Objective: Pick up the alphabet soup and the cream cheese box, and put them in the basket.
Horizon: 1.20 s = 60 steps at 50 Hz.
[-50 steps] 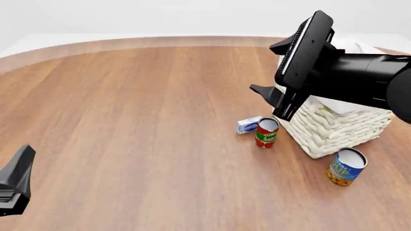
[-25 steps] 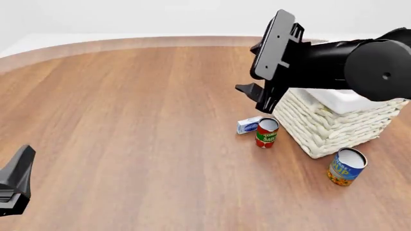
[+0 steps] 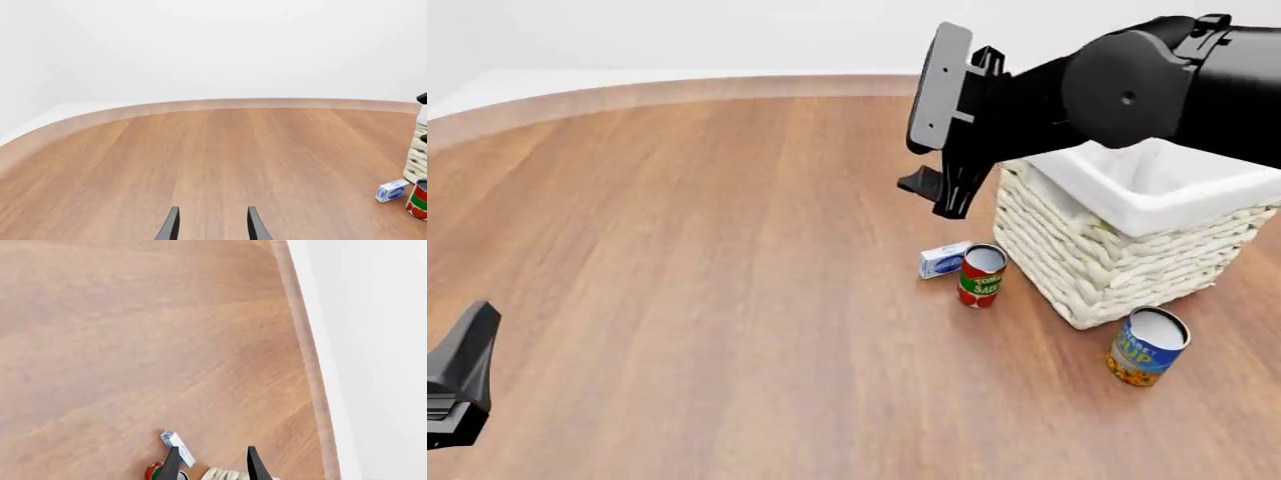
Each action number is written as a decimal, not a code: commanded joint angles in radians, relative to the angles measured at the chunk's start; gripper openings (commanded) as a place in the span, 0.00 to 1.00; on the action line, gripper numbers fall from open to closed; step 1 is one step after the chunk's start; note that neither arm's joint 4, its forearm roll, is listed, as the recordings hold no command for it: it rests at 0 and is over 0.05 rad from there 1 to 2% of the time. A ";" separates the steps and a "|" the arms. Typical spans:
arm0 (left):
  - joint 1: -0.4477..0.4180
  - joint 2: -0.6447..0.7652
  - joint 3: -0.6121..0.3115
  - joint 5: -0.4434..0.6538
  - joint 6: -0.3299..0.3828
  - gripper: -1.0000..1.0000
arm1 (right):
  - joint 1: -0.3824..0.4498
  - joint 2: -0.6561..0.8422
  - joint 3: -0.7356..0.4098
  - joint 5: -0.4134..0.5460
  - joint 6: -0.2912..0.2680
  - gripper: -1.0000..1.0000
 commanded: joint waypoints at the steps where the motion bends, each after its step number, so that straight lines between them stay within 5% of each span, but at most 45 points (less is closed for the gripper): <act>1: 0.000 0.000 0.000 0.000 0.000 1.00 | 0.008 0.085 -0.084 0.083 -0.013 1.00; 2: 0.000 0.000 0.000 0.000 0.000 1.00 | -0.019 0.104 -0.065 0.063 -0.066 1.00; 21: 0.000 0.000 0.000 0.000 0.000 1.00 | -0.020 0.220 -0.202 0.177 -0.088 1.00; 60: 0.000 0.000 0.000 0.000 0.000 1.00 | -0.030 0.302 -0.222 0.270 -0.163 1.00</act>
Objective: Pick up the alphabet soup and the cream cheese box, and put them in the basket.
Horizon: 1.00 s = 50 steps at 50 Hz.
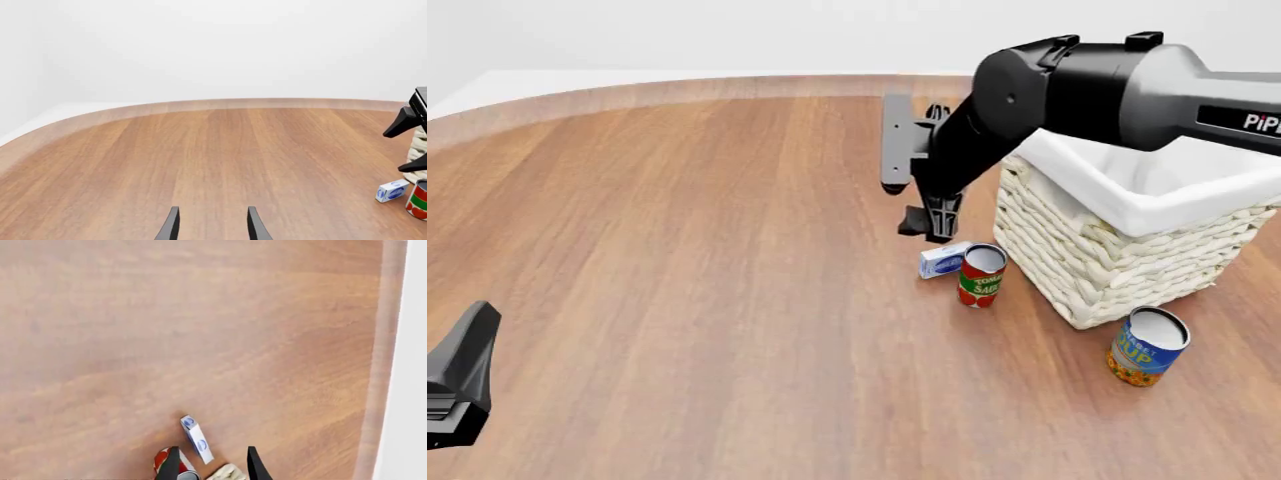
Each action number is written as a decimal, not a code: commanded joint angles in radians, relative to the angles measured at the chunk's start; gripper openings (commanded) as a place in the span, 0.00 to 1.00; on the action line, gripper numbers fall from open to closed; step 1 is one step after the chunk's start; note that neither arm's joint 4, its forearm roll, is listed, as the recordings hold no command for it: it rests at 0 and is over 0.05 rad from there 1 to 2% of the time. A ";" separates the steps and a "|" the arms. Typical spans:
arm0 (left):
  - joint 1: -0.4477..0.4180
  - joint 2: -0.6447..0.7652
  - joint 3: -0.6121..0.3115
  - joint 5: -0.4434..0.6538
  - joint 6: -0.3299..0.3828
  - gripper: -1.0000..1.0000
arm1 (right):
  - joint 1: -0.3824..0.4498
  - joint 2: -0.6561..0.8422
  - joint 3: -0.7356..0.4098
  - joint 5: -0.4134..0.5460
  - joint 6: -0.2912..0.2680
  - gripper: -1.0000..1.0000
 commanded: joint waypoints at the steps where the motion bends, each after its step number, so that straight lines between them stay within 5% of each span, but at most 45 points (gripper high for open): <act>1: 0.000 0.000 0.000 0.000 0.000 1.00 | 0.002 0.018 -0.007 0.014 -0.010 1.00; 50: 0.000 0.000 0.000 0.000 0.000 1.00 | 0.051 -0.003 0.134 -0.046 0.020 1.00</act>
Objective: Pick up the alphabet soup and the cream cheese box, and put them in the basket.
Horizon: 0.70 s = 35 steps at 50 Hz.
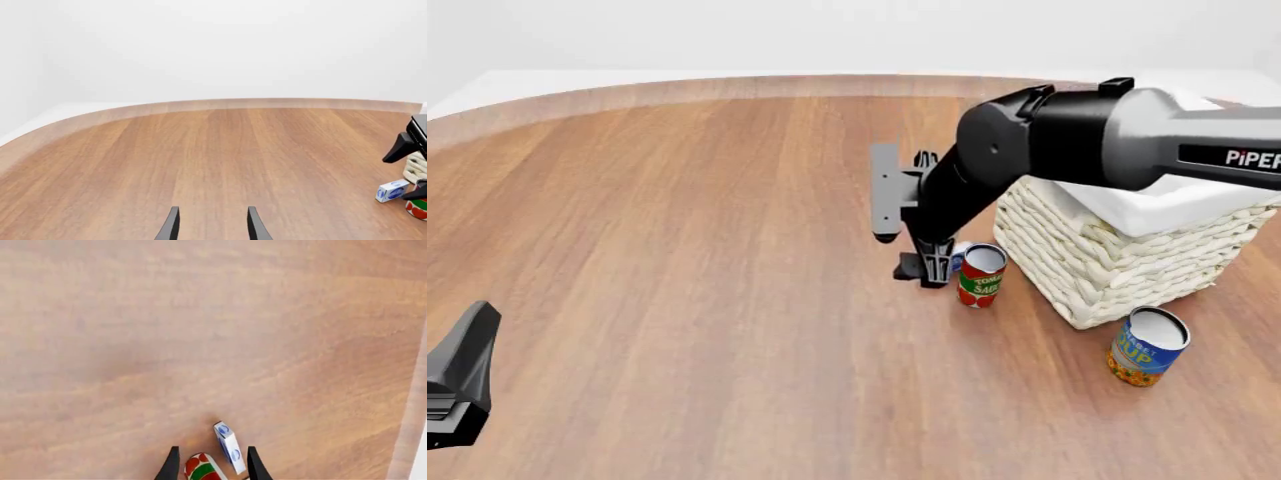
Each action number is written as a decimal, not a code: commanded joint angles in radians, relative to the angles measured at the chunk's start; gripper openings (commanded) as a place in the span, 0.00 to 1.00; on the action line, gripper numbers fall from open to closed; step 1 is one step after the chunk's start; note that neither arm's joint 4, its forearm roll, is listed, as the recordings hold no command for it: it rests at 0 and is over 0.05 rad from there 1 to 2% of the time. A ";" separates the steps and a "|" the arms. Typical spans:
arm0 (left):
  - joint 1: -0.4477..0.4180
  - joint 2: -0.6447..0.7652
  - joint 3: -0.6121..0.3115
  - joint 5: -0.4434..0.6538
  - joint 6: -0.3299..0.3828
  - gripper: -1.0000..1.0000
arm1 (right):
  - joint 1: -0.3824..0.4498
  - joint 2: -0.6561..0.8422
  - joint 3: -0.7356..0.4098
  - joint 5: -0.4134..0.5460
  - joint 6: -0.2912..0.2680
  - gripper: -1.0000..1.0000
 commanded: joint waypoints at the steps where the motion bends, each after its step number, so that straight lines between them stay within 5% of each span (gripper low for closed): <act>1: 0.000 0.000 0.000 0.000 0.000 1.00 | -0.001 0.002 0.007 -0.006 0.000 1.00; 9: 0.000 0.007 -0.004 -0.002 0.000 1.00 | 0.007 0.002 -0.002 -0.006 0.005 1.00; 18: 0.000 0.007 -0.004 -0.002 0.000 1.00 | -0.060 0.054 -0.057 0.023 -0.073 1.00; 35: 0.000 0.007 -0.004 -0.002 0.000 1.00 | -0.061 0.079 -0.075 0.044 -0.090 1.00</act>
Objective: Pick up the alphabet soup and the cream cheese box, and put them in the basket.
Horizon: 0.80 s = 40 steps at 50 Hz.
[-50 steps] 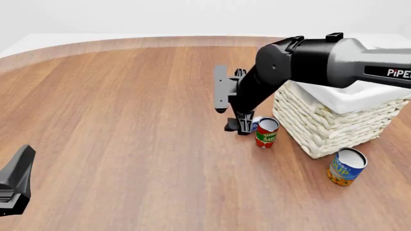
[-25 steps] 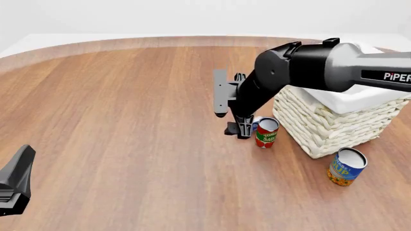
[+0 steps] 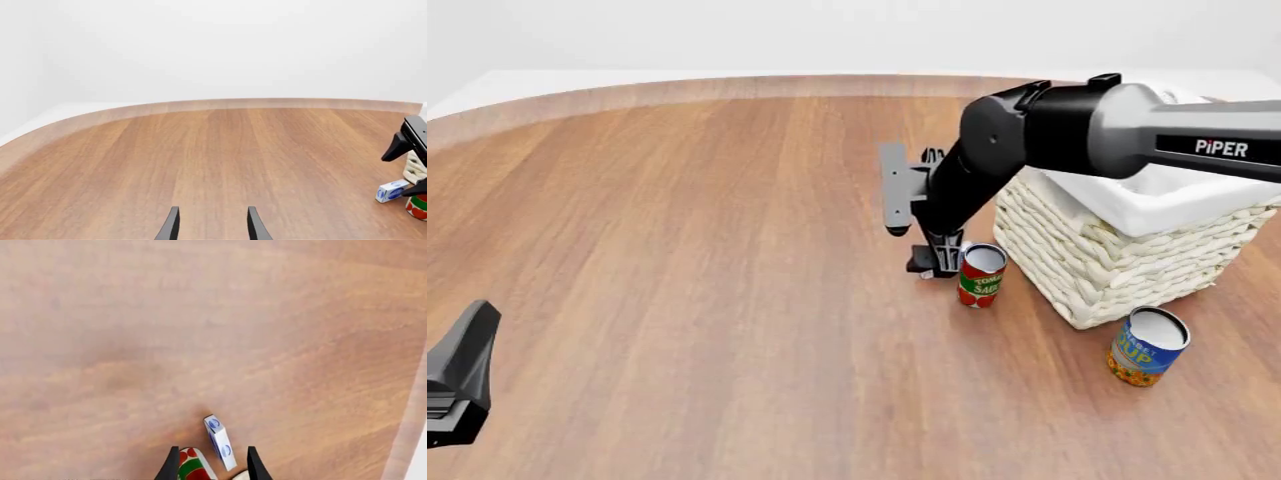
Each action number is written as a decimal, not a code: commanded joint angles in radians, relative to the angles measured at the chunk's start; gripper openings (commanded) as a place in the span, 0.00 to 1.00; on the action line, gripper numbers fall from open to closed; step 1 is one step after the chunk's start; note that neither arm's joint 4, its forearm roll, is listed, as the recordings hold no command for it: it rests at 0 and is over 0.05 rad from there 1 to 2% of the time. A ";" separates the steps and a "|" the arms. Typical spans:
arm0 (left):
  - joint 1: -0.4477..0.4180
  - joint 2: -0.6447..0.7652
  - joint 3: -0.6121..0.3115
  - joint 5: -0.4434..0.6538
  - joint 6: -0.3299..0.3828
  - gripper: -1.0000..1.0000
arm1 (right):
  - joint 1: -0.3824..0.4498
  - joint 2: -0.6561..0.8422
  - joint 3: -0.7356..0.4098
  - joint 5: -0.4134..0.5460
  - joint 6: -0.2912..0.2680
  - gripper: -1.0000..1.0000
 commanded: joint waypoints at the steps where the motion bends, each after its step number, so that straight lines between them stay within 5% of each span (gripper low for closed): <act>1: 0.000 0.000 0.000 0.000 0.000 1.00 | -0.005 0.019 -0.014 0.013 -0.012 1.00; 40: 0.000 0.000 0.000 0.000 0.000 1.00 | -0.003 0.118 -0.062 0.026 -0.021 1.00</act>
